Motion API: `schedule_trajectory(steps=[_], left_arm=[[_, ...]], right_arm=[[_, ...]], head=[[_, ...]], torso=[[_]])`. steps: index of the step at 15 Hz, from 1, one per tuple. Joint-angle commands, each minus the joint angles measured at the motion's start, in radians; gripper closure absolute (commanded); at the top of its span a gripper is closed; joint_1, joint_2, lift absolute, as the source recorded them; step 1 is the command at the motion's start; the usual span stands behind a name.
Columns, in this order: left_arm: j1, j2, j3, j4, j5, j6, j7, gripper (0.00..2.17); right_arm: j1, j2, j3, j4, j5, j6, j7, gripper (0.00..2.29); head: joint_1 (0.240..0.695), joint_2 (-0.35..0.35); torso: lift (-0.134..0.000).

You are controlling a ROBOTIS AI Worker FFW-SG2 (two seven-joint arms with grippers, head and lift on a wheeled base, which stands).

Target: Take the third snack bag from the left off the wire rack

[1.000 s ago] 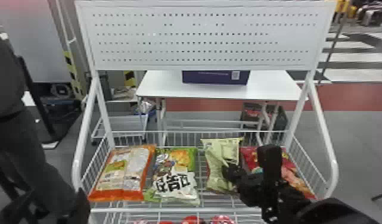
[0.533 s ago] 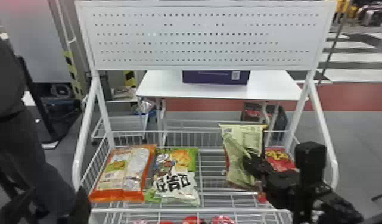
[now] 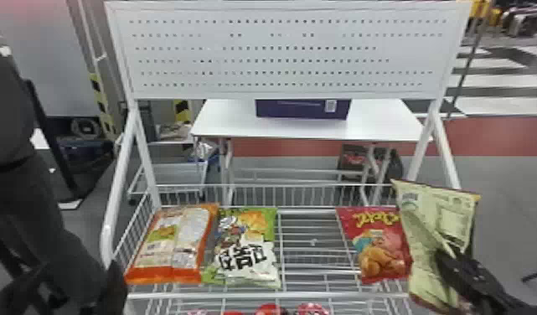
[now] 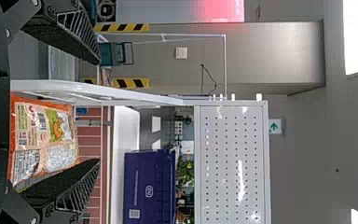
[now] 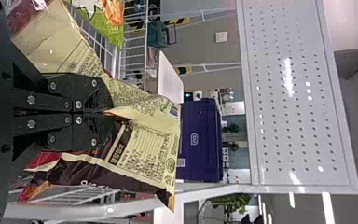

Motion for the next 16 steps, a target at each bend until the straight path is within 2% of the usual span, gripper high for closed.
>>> schedule_trajectory(steps=[1, 16], left_arm=[[-0.002, 0.001, -0.004, -0.004, 0.000, 0.003, -0.001, 0.15], [0.011, -0.001, -0.009, -0.014, -0.001, 0.003, 0.000, 0.15]], right_arm=[[0.074, -0.002, -0.041, -0.025, -0.015, -0.039, 0.005, 2.25], [0.107, 0.010, -0.041, -0.051, 0.001, -0.064, 0.005, 2.25]], head=[[0.499, 0.000], [0.499, 0.000]], torso=[[0.000], [0.000]])
